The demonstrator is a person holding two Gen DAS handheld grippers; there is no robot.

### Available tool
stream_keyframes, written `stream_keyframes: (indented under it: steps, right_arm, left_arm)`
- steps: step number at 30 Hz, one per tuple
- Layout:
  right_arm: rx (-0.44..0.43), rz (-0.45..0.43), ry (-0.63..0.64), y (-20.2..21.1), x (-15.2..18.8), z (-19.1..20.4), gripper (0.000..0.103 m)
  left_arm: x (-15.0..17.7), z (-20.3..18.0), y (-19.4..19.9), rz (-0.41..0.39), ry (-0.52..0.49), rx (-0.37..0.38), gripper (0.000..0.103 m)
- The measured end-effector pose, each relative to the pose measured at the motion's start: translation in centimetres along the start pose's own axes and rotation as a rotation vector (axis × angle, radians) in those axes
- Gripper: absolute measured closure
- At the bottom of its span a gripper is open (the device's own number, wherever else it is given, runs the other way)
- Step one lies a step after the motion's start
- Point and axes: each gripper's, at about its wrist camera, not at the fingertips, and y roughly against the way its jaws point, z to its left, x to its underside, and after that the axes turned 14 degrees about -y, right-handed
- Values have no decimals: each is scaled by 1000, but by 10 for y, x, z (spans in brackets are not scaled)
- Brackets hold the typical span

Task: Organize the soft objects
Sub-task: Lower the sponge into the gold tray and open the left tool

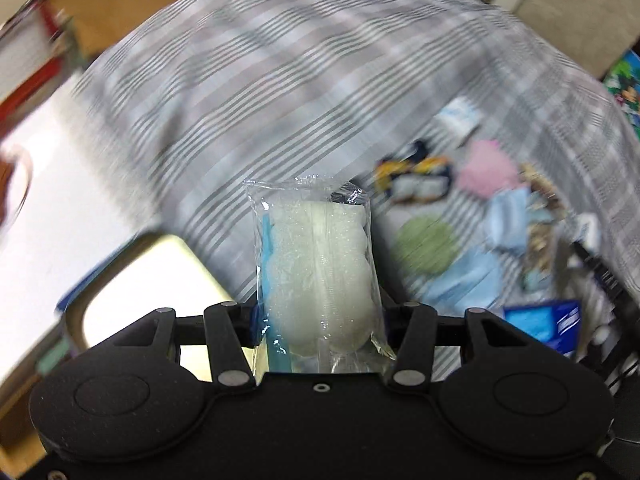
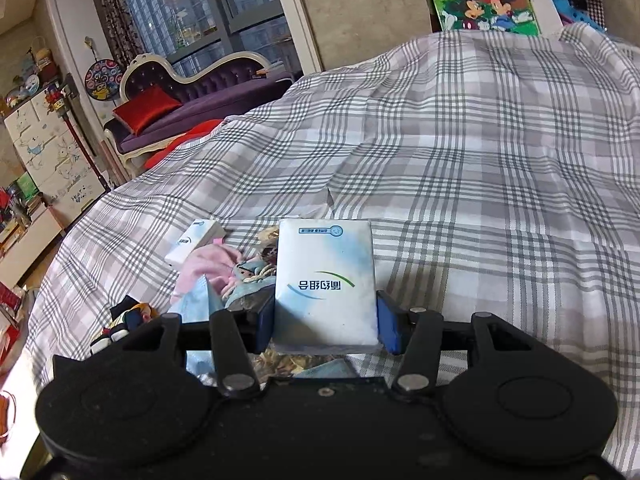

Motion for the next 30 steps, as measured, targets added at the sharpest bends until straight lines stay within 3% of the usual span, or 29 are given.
stream_keyframes:
  steps: [9,15,21,26,30]
  right_arm:
    - [6,-48,134,9,15,25,52]
    - [12,-77,244,16,28,46,52]
    - [-4,-67,316,25,35,72,52]
    - [-120,-29,324,59,40,106,52]
    - [-271,80,355,84,51,145,52]
  left_arm:
    - [84,79,-10,40,197,-59,54]
    - [104,109,-20,49,239,-125,54]
    - [111,124,-32,52,244,-114,54]
    - [111,123,-42,58,231,-128,54]
    - [111,122,-42,53,232,-141,54]
